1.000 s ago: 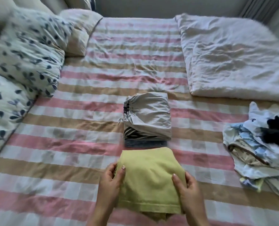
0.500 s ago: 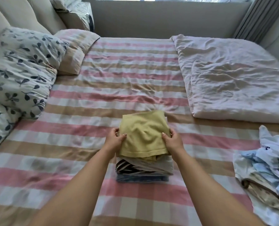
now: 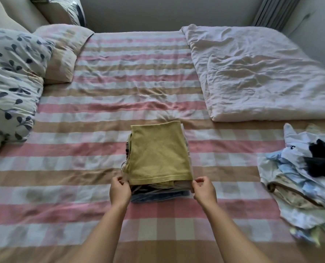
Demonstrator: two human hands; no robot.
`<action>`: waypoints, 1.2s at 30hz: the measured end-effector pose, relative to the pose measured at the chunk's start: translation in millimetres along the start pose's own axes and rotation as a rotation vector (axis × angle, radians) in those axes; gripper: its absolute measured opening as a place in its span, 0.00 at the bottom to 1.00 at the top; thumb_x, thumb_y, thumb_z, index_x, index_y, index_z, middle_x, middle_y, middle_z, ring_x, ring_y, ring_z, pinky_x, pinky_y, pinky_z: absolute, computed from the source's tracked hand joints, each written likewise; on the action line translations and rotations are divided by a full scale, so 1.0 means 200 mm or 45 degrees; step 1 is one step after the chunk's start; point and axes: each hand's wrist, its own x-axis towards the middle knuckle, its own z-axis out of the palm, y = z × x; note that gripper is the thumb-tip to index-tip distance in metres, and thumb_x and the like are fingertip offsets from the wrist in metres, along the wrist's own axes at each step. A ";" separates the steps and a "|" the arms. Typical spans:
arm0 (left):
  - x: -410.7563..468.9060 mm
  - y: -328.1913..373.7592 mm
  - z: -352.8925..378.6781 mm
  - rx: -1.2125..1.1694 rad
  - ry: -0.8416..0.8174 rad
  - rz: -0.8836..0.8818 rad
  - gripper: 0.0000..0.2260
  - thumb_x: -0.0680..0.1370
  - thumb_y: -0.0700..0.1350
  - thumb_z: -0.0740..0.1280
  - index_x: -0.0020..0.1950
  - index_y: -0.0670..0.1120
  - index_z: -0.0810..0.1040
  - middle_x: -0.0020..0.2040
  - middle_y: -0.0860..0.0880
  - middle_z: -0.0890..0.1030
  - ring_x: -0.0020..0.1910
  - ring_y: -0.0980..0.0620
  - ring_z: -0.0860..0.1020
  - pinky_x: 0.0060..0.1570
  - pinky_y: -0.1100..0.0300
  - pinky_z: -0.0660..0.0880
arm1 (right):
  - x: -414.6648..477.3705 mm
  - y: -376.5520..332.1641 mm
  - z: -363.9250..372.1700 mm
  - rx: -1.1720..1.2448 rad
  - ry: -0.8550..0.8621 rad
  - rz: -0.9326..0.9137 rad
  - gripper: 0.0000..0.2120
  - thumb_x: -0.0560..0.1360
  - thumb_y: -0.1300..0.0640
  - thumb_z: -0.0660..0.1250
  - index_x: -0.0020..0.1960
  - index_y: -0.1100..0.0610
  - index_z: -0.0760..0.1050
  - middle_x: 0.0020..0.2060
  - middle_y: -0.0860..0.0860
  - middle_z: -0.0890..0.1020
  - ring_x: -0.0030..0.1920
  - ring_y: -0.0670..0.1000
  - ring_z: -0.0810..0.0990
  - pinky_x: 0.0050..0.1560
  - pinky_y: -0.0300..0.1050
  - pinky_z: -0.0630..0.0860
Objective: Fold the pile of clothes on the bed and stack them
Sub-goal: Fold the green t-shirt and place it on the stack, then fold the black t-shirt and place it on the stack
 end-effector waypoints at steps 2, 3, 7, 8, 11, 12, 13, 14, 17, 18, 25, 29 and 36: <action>-0.09 -0.08 0.02 -0.031 -0.050 -0.101 0.09 0.77 0.37 0.59 0.56 0.36 0.70 0.53 0.34 0.77 0.52 0.35 0.76 0.52 0.41 0.74 | -0.06 0.07 -0.05 -0.012 -0.008 0.046 0.03 0.76 0.58 0.62 0.44 0.55 0.72 0.42 0.54 0.82 0.45 0.56 0.81 0.49 0.54 0.78; -0.15 -0.12 0.03 -0.010 -0.098 -0.114 0.08 0.77 0.36 0.60 0.55 0.37 0.70 0.51 0.34 0.77 0.51 0.35 0.77 0.50 0.43 0.75 | -0.09 0.10 -0.08 -0.009 -0.012 0.057 0.03 0.76 0.59 0.62 0.43 0.55 0.72 0.40 0.54 0.82 0.44 0.55 0.81 0.49 0.53 0.78; -0.48 -0.15 0.12 0.146 -0.427 -0.015 0.06 0.77 0.37 0.61 0.54 0.41 0.70 0.47 0.42 0.77 0.42 0.45 0.77 0.37 0.57 0.72 | -0.21 0.25 -0.29 -0.037 -0.071 0.060 0.05 0.76 0.62 0.60 0.44 0.54 0.73 0.36 0.51 0.80 0.40 0.52 0.80 0.44 0.48 0.78; -0.56 -0.14 0.16 0.183 -0.511 0.039 0.05 0.77 0.37 0.62 0.53 0.41 0.72 0.48 0.42 0.77 0.41 0.46 0.77 0.33 0.62 0.71 | -0.24 0.29 -0.36 -0.055 -0.083 0.059 0.07 0.75 0.63 0.59 0.43 0.53 0.72 0.36 0.50 0.80 0.39 0.52 0.80 0.44 0.48 0.77; -0.78 -0.06 0.31 0.288 -0.705 0.199 0.04 0.77 0.37 0.63 0.50 0.44 0.73 0.46 0.45 0.78 0.39 0.50 0.76 0.28 0.70 0.67 | -0.31 0.41 -0.60 -0.104 -0.100 0.083 0.08 0.74 0.62 0.60 0.42 0.50 0.72 0.37 0.48 0.80 0.40 0.51 0.80 0.45 0.47 0.78; -0.86 -0.01 0.39 0.317 -0.754 0.246 0.04 0.77 0.38 0.63 0.50 0.44 0.73 0.44 0.45 0.78 0.38 0.52 0.76 0.27 0.70 0.67 | -0.32 0.45 -0.70 -0.122 -0.094 0.097 0.08 0.74 0.61 0.60 0.42 0.49 0.72 0.37 0.48 0.81 0.41 0.51 0.80 0.45 0.47 0.78; -0.93 0.04 0.46 0.332 -0.798 0.288 0.04 0.77 0.37 0.63 0.49 0.44 0.73 0.43 0.46 0.78 0.37 0.52 0.75 0.27 0.71 0.67 | -0.32 0.49 -0.80 -0.127 -0.087 0.114 0.08 0.74 0.61 0.61 0.41 0.49 0.73 0.38 0.48 0.81 0.42 0.51 0.80 0.45 0.47 0.77; -1.01 0.09 0.56 0.336 -0.834 0.319 0.04 0.77 0.37 0.63 0.49 0.44 0.73 0.43 0.46 0.77 0.36 0.52 0.75 0.27 0.71 0.67 | -0.32 0.54 -0.91 -0.113 -0.078 0.132 0.09 0.74 0.61 0.61 0.41 0.49 0.73 0.37 0.48 0.80 0.43 0.52 0.80 0.46 0.47 0.77; -1.24 0.23 0.86 0.328 -0.909 0.350 0.03 0.78 0.37 0.62 0.50 0.44 0.72 0.41 0.48 0.76 0.37 0.53 0.75 0.26 0.73 0.67 | -0.27 0.66 -1.22 -0.081 -0.042 0.160 0.10 0.74 0.62 0.62 0.39 0.48 0.72 0.37 0.50 0.80 0.44 0.54 0.80 0.48 0.52 0.79; -1.32 0.27 0.98 0.318 -0.929 0.358 0.04 0.78 0.37 0.62 0.50 0.44 0.72 0.42 0.49 0.76 0.37 0.54 0.75 0.27 0.72 0.68 | -0.25 0.70 -1.32 -0.079 -0.027 0.165 0.09 0.74 0.62 0.63 0.39 0.49 0.73 0.38 0.51 0.80 0.43 0.54 0.80 0.47 0.52 0.78; -1.67 0.47 1.79 0.336 -1.054 0.435 0.04 0.77 0.39 0.63 0.46 0.48 0.73 0.40 0.49 0.78 0.37 0.53 0.77 0.32 0.68 0.70 | 0.17 0.96 -1.91 -0.102 0.015 0.127 0.05 0.75 0.60 0.63 0.43 0.52 0.74 0.42 0.54 0.81 0.44 0.55 0.80 0.46 0.47 0.76; -1.67 0.53 2.18 0.315 -0.856 0.519 0.10 0.76 0.40 0.64 0.58 0.44 0.73 0.52 0.44 0.77 0.46 0.49 0.76 0.48 0.53 0.75 | 0.44 1.06 -2.09 -0.122 0.141 0.015 0.05 0.76 0.57 0.63 0.50 0.53 0.76 0.44 0.50 0.81 0.48 0.51 0.79 0.48 0.45 0.76; -1.53 0.63 2.52 0.036 -0.512 0.378 0.21 0.74 0.42 0.69 0.64 0.40 0.70 0.60 0.42 0.74 0.59 0.45 0.74 0.62 0.51 0.70 | 0.73 1.02 -2.05 -0.232 0.303 -0.120 0.26 0.69 0.43 0.70 0.61 0.55 0.69 0.54 0.50 0.73 0.54 0.50 0.74 0.47 0.43 0.72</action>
